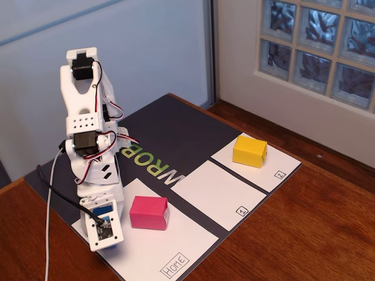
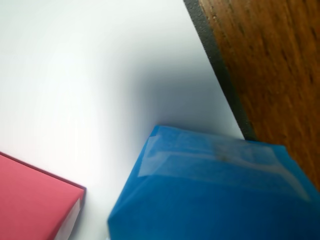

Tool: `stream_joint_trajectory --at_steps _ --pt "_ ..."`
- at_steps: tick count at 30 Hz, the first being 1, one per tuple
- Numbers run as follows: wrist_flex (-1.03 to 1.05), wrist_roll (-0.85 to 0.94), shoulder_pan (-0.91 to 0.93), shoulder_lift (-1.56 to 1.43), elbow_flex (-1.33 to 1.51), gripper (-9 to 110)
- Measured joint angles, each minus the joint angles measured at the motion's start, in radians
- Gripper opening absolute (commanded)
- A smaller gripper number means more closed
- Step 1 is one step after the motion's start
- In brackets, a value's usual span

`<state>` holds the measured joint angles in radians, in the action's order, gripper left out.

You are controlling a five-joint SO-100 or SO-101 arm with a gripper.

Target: Move box blue to home

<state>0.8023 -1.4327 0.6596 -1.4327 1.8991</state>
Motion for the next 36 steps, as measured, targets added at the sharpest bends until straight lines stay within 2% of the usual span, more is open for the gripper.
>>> stream_joint_trajectory --at_steps 21,36 --pt "-0.003 -0.020 -0.035 0.002 0.000 39" --pt "-0.035 0.069 -0.041 -0.002 0.000 53"
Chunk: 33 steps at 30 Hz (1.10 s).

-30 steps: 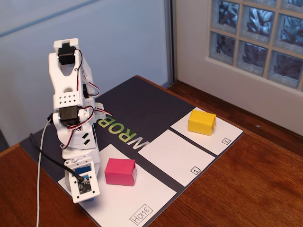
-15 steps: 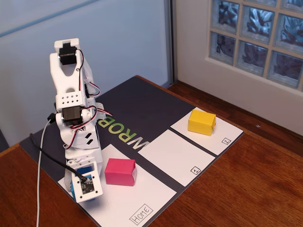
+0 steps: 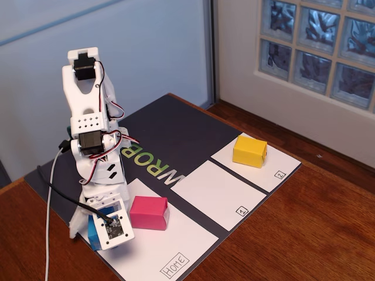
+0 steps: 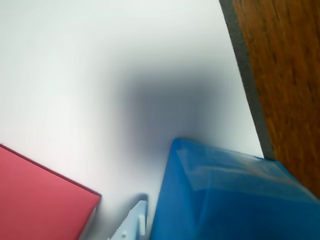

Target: Move box blue to home

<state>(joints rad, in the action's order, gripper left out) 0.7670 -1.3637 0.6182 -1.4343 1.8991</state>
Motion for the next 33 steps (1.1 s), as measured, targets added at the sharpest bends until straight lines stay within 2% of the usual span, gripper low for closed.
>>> stream_joint_trajectory --at_steps 15,33 --pt "-0.003 0.018 0.009 -0.046 -0.015 54" --pt "-0.002 0.021 0.018 -0.218 -0.028 50"
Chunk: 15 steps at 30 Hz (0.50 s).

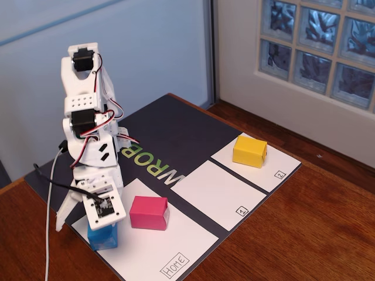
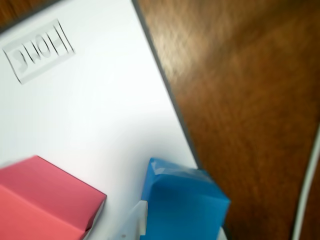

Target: Move box blue to home

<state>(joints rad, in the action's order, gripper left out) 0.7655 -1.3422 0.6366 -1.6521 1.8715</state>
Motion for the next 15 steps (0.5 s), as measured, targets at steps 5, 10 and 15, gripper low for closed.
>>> stream_joint_trajectory --at_steps 5,10,15 --pt "0.015 -0.014 0.000 -0.063 0.000 48" --pt "0.066 -0.018 -0.005 -0.158 0.020 42" --pt "0.110 -0.018 -0.048 -0.365 0.143 34"
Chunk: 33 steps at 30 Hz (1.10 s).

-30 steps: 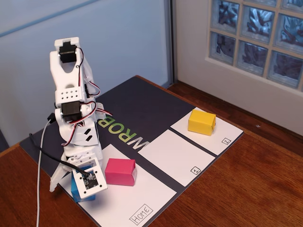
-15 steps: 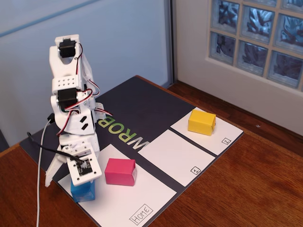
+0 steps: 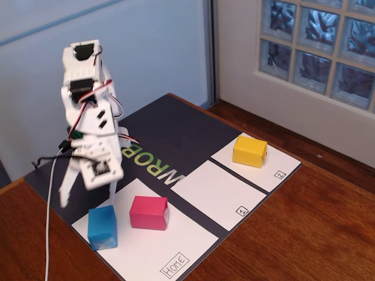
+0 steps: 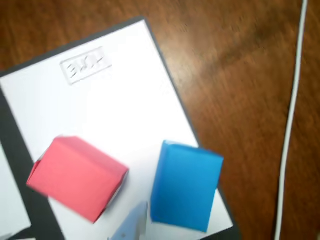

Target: Move box blue to home

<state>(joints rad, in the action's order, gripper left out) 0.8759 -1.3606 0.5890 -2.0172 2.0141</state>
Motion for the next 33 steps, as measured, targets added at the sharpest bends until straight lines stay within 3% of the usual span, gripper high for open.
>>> stream_joint_trajectory --at_steps 14,33 --pt "0.037 -0.018 -0.141 -0.357 0.270 1" --pt "0.460 -0.163 -0.614 -0.627 0.287 -1"
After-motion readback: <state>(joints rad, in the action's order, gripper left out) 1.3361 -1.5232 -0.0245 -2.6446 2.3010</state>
